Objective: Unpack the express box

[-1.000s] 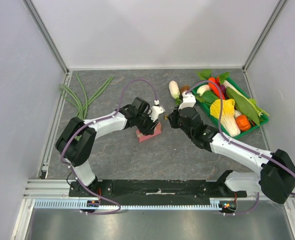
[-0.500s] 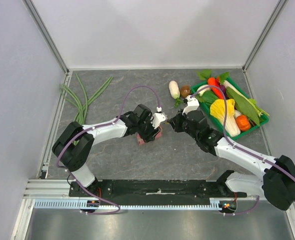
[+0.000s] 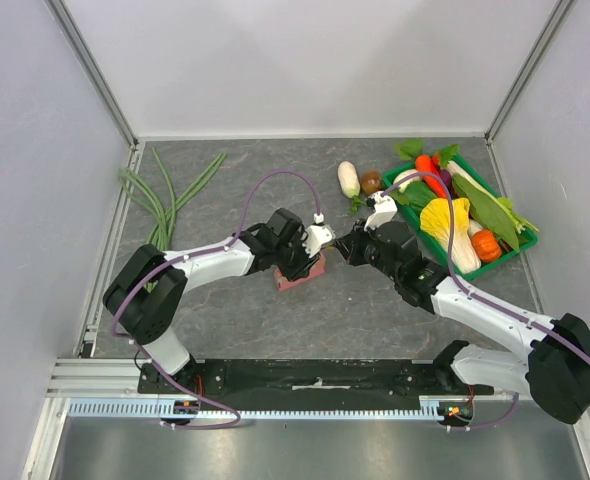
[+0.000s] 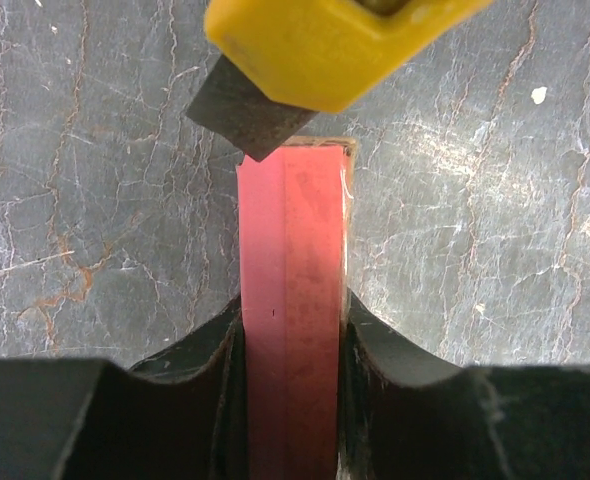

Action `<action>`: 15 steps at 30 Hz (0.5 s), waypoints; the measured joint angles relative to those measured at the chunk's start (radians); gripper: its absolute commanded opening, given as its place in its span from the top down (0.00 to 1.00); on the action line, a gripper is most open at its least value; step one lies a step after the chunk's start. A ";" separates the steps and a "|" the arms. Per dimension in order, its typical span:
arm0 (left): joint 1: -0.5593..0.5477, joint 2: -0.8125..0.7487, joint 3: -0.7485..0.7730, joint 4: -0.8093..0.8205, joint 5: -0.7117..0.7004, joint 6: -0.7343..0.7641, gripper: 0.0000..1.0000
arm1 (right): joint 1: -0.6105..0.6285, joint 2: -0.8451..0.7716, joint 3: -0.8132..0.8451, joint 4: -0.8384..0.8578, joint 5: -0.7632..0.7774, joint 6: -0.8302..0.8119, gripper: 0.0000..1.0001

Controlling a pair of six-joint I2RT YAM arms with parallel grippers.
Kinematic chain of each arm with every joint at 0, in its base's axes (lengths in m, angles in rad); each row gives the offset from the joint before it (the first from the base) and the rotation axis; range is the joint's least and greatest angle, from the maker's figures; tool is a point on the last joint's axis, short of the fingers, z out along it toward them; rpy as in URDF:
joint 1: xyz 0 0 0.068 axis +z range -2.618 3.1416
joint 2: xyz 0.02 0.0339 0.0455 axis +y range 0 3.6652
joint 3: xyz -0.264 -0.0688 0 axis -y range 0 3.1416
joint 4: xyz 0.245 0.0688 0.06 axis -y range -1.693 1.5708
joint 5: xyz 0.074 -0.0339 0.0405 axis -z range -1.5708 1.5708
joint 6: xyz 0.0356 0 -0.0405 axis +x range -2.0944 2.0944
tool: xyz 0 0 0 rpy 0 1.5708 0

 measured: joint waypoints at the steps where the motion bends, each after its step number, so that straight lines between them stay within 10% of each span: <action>1: -0.002 0.000 -0.002 0.002 -0.003 0.000 0.66 | 0.000 0.000 0.000 0.000 0.000 0.000 1.00; 15: -0.031 -0.009 -0.020 0.036 -0.057 0.001 0.67 | 0.000 0.005 -0.003 -0.009 0.014 -0.006 1.00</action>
